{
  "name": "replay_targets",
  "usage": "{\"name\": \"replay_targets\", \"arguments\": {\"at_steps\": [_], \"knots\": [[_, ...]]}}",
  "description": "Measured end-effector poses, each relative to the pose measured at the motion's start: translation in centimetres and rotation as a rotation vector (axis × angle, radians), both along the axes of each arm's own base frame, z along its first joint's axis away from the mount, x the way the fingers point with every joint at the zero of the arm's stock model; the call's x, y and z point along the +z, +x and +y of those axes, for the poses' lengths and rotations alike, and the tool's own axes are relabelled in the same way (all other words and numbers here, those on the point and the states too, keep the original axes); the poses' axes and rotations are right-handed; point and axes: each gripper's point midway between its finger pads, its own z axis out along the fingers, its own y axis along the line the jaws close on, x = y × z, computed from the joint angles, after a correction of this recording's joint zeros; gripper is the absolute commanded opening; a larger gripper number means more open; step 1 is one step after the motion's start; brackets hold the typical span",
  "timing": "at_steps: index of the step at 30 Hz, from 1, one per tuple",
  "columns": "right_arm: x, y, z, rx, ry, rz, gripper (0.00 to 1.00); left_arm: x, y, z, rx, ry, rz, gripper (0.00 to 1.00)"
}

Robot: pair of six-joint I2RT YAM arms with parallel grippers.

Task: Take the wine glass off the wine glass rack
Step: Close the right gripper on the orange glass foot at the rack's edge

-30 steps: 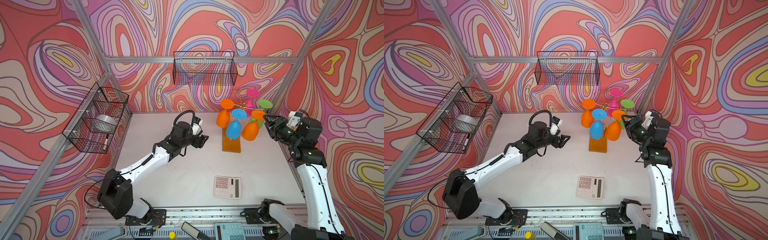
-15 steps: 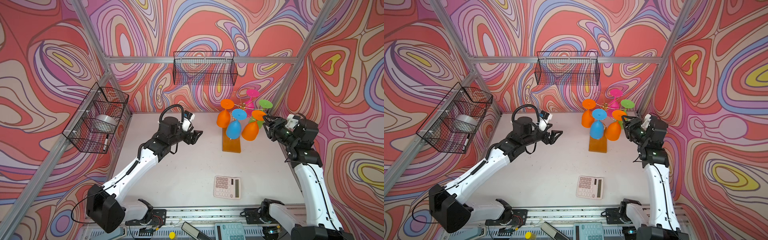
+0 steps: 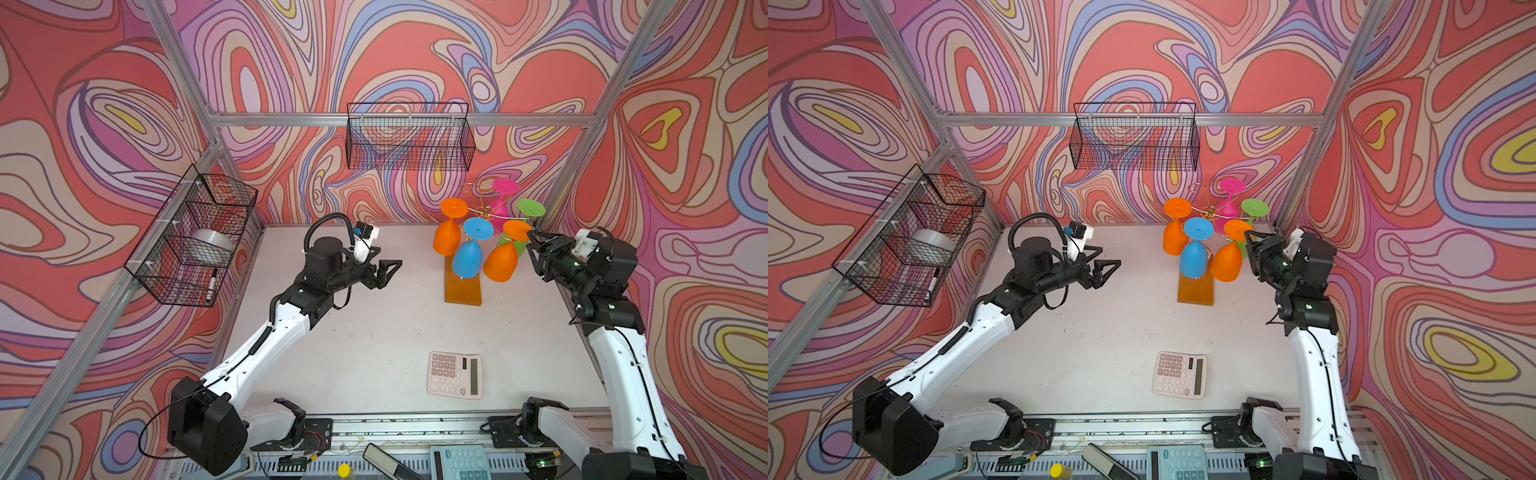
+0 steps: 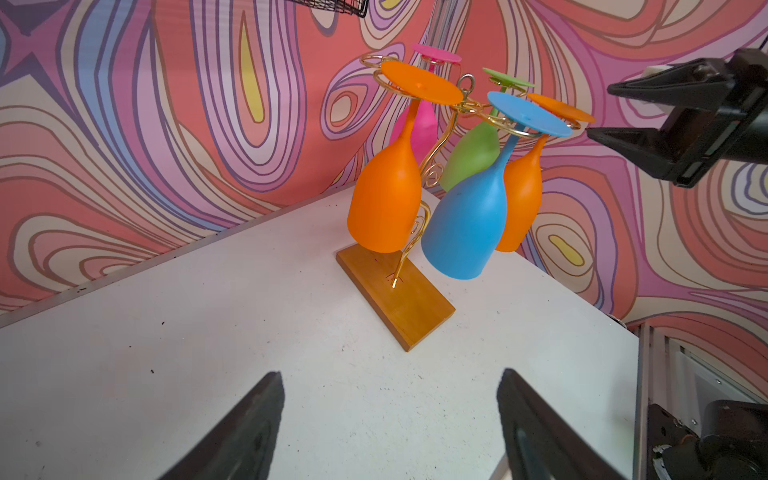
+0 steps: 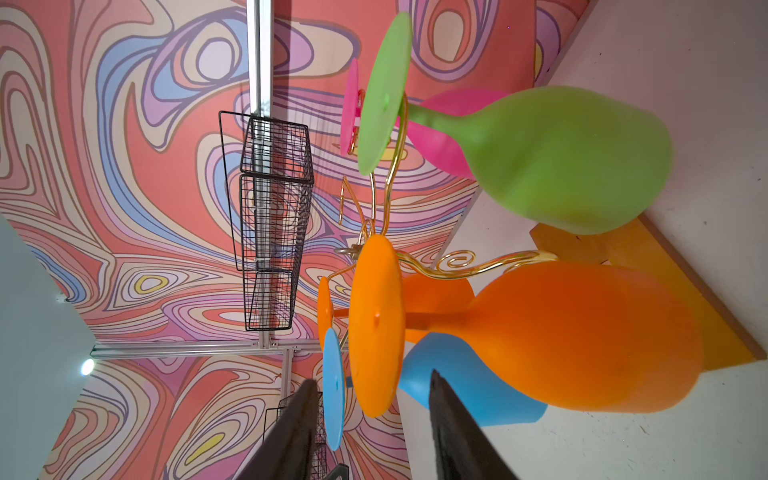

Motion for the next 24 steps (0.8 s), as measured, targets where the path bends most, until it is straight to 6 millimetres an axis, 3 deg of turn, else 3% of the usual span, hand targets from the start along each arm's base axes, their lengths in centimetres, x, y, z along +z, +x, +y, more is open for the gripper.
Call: {"name": "replay_targets", "arguments": {"at_steps": [12,24], "knots": [[0.1,1.3,-0.4,-0.012,0.033,-0.017,0.33,0.2,-0.7,-0.6,-0.054,-0.018,-0.002,0.81],[-1.3,1.9,-0.6,-0.029,0.083,-0.006,0.21,0.9,-1.4,-0.9,-0.084,-0.043,-0.007,0.81]]}}
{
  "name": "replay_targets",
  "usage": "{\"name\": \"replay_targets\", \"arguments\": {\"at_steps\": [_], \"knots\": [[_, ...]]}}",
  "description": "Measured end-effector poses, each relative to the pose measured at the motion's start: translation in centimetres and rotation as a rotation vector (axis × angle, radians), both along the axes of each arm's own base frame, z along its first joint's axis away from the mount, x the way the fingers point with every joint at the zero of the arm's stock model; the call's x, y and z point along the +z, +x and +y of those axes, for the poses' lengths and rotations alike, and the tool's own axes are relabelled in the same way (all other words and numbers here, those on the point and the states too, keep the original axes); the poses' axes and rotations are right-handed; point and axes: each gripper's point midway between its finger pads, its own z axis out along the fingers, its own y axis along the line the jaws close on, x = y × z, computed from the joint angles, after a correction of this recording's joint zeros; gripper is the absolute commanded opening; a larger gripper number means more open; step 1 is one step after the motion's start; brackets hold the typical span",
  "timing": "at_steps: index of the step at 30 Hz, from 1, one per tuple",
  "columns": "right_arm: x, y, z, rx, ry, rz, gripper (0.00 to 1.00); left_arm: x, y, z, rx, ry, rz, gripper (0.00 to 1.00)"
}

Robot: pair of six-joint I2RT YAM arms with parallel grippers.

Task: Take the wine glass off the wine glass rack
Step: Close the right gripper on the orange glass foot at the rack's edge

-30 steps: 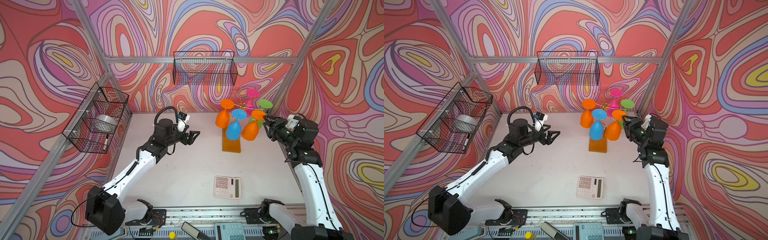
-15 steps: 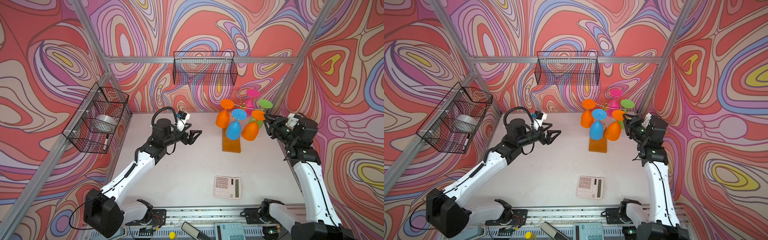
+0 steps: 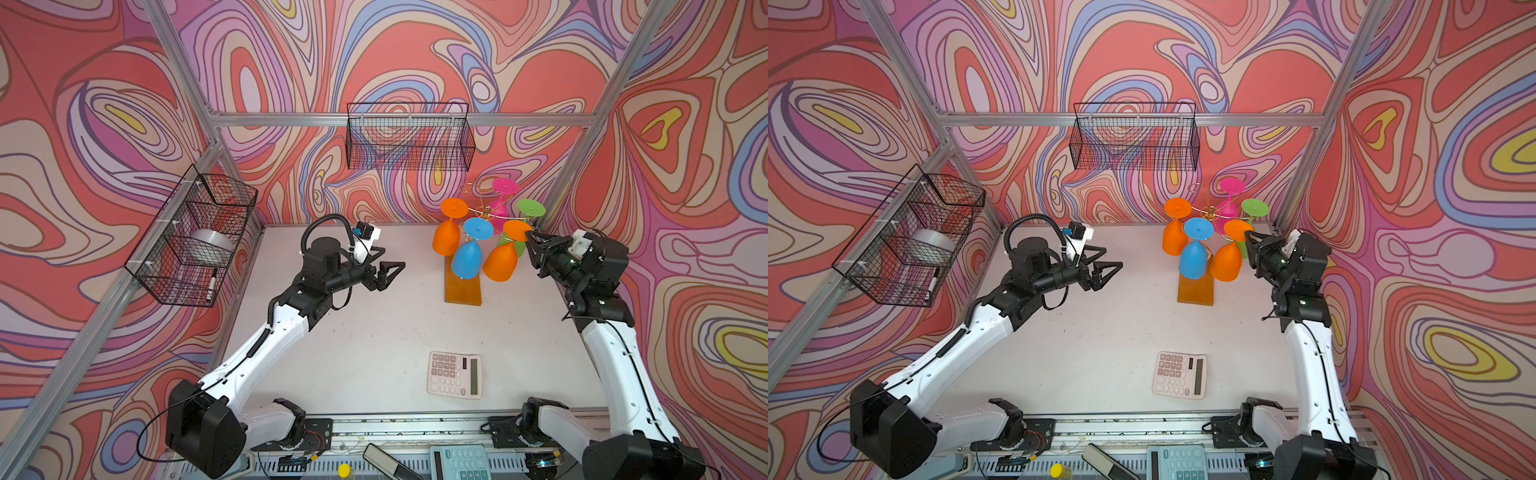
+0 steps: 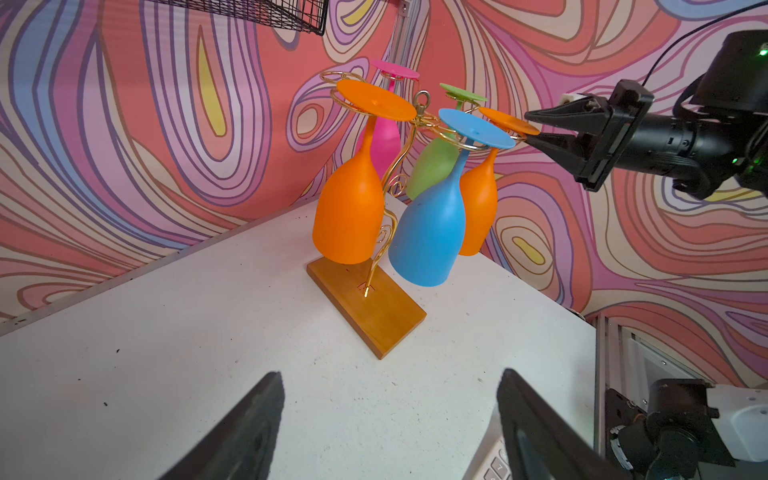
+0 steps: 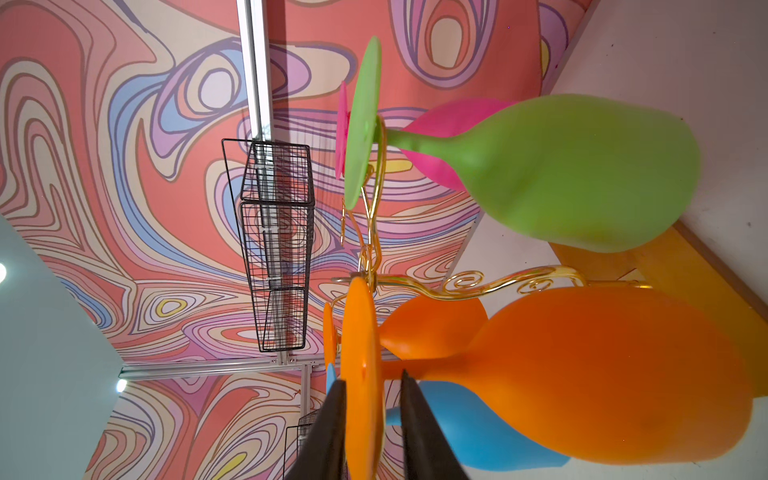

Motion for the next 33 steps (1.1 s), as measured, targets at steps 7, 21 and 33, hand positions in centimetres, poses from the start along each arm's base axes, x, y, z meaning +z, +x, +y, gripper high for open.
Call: {"name": "replay_targets", "arguments": {"at_steps": [7,21,33], "knots": [[0.78,0.18,-0.12,-0.008,0.012,-0.029,0.10,-0.22,-0.28,-0.14,-0.016,-0.003,0.008,0.81],[0.57,0.32,-0.39,-0.024,0.015,-0.029,0.00,-0.10,-0.42,-0.18,-0.021,-0.010,0.010,0.81],[0.32,0.10,-0.41,-0.026,-0.001,-0.020,0.00,-0.06,-0.43,-0.20,-0.023,-0.011,0.008,0.81]]}}
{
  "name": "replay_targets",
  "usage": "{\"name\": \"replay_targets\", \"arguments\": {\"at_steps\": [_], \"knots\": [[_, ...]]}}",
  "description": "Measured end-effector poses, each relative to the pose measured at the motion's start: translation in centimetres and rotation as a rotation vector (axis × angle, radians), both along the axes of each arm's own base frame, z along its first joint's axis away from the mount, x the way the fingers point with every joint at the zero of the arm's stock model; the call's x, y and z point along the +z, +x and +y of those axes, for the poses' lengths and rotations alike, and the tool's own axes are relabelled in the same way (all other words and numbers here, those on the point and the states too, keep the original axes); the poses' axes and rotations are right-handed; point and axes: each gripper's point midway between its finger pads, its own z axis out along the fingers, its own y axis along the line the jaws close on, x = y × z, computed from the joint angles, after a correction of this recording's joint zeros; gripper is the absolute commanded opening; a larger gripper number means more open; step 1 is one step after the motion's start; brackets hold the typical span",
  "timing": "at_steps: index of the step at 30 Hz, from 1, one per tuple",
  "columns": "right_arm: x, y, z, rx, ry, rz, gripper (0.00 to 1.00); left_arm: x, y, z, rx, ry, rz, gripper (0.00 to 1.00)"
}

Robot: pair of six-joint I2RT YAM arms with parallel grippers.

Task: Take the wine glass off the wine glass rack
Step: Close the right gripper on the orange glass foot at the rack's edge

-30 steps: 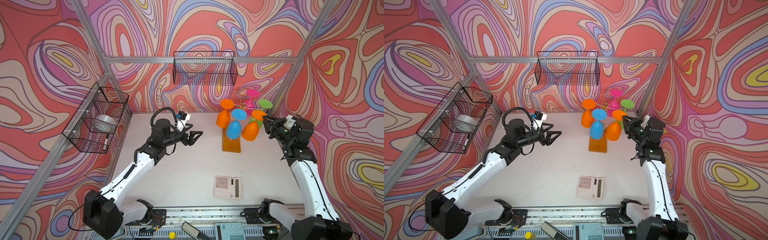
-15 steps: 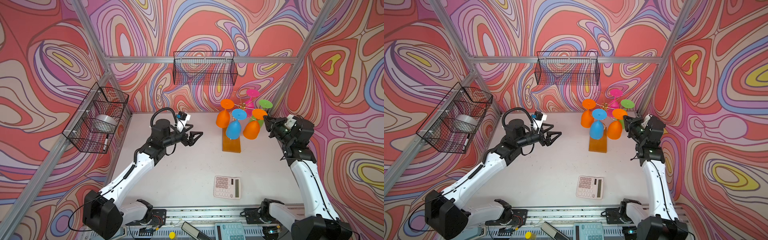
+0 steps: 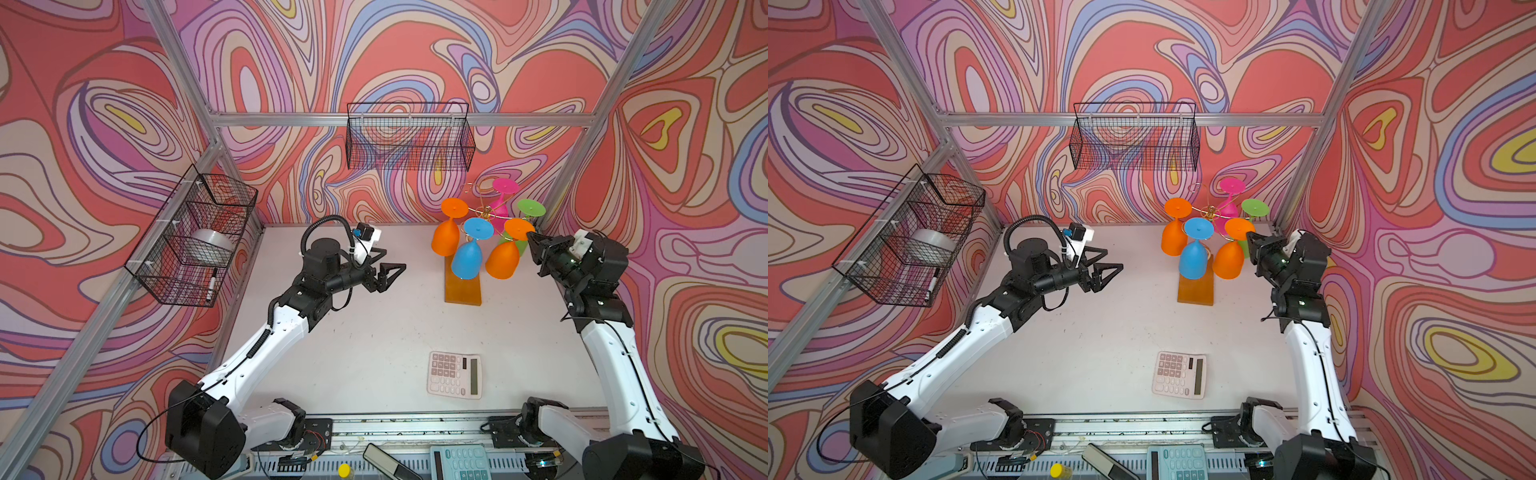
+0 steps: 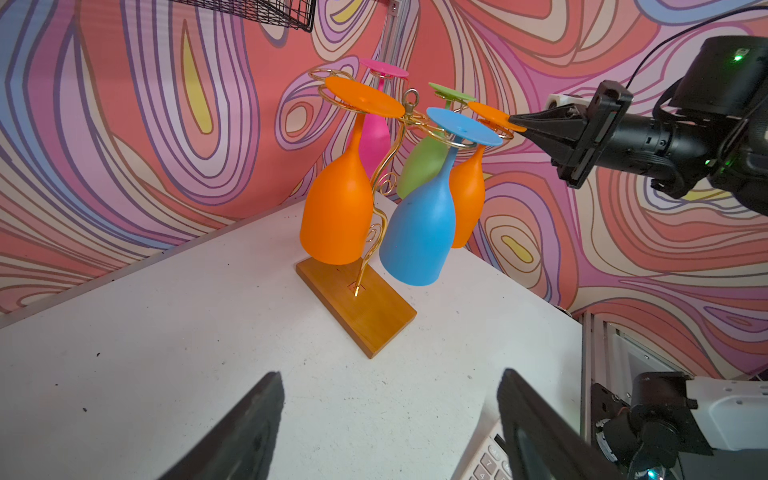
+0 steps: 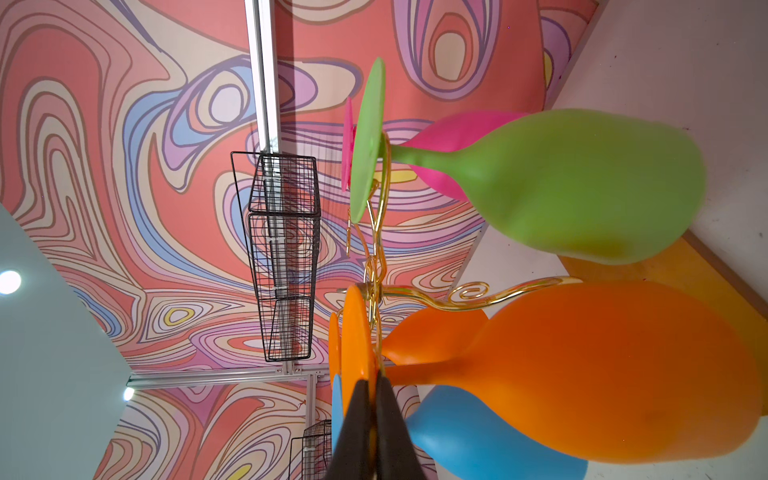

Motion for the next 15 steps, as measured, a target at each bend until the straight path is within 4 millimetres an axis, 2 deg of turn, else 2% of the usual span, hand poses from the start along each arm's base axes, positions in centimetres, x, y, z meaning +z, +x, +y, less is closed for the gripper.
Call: {"name": "replay_targets", "arguments": {"at_steps": [15], "knots": [[0.3,-1.2,0.2,0.003,-0.027,0.015,0.00,0.0,0.0,0.0,0.000,0.000,0.000,0.81]]}}
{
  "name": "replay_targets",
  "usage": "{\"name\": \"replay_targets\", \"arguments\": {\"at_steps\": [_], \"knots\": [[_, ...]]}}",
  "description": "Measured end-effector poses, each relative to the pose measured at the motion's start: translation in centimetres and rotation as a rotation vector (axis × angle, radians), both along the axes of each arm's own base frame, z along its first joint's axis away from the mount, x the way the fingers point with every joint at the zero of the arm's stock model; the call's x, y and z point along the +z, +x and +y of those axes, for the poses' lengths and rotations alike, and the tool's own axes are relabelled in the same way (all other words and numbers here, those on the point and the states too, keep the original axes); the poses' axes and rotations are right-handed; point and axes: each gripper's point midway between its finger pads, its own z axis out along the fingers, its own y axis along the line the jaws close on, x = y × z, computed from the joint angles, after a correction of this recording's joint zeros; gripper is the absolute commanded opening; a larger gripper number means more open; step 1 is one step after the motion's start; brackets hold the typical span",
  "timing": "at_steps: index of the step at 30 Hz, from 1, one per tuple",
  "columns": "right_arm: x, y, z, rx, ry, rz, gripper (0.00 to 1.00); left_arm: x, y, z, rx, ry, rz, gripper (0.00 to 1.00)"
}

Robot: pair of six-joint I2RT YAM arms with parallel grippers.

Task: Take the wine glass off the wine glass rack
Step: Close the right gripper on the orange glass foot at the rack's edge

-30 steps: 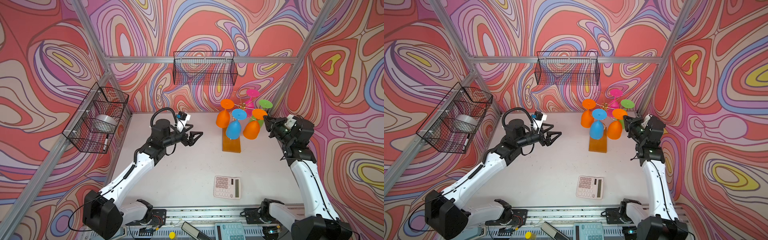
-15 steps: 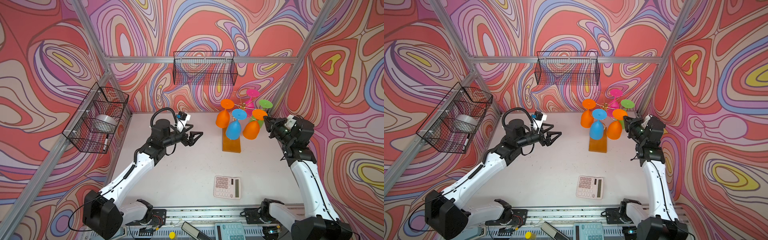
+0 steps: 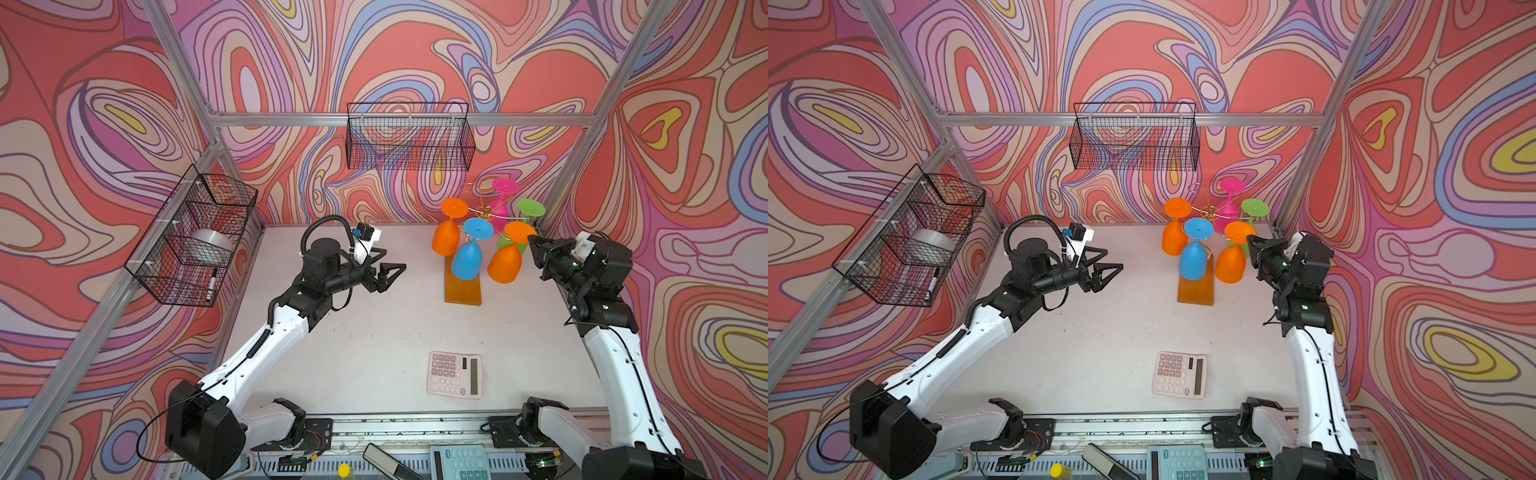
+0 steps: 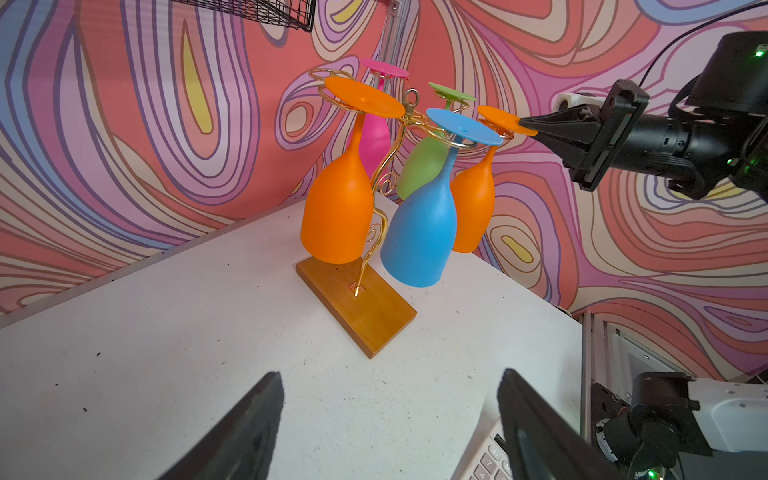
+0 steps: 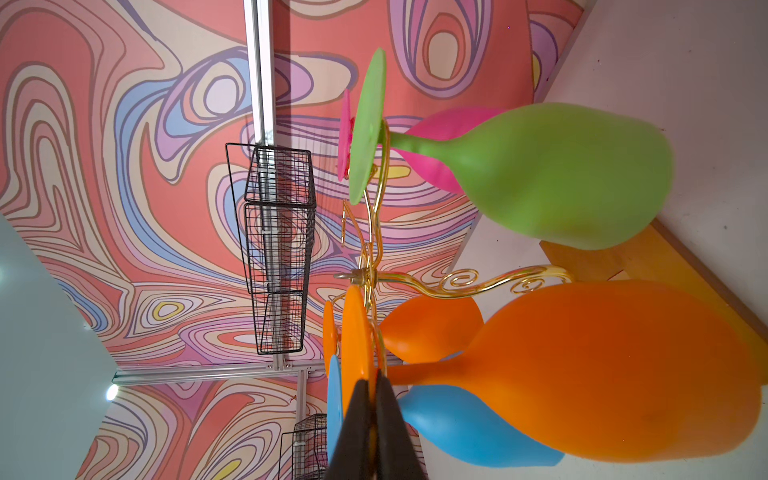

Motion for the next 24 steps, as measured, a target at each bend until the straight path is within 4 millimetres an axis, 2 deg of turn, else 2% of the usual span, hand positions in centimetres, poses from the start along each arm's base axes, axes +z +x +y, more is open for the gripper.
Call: {"name": "replay_targets", "arguments": {"at_steps": [6,24], "knots": [[0.53,-0.14,0.22,0.013,-0.002,-0.007,0.00,0.00,0.00,0.00,0.000,0.000,0.000,0.81],[0.32,-0.41,1.01,0.059,-0.002,0.001,0.00,0.02,-0.11,-0.07,-0.008,-0.002,0.001,0.82]]}}
